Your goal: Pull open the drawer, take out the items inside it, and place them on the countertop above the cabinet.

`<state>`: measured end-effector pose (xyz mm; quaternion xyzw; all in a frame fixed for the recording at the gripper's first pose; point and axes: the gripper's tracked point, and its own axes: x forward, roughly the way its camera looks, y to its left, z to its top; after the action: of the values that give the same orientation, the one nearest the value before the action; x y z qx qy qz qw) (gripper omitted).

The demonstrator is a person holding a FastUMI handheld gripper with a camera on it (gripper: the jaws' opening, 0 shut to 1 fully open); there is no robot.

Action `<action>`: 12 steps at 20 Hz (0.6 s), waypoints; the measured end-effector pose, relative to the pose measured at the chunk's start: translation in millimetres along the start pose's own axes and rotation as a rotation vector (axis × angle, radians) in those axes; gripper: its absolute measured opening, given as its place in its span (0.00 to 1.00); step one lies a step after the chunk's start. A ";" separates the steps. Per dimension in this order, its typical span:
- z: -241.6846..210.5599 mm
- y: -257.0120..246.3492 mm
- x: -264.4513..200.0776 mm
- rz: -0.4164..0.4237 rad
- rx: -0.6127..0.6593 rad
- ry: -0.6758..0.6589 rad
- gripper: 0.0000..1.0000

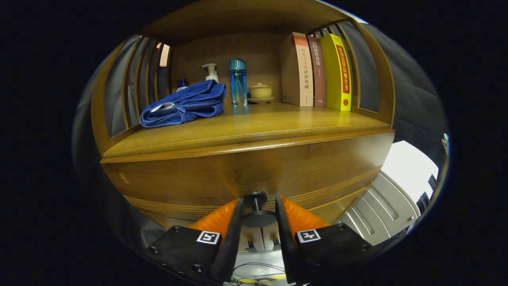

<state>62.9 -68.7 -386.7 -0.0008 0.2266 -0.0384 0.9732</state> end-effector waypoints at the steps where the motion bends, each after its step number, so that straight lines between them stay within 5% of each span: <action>1: -0.9 0.2 1.2 0.004 -0.006 0.003 0.58; 12: -9.0 1.4 -25.3 0.010 -0.140 -0.003 0.45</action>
<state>36.4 -65.3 -383.6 -0.0679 0.2274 -0.0176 0.9713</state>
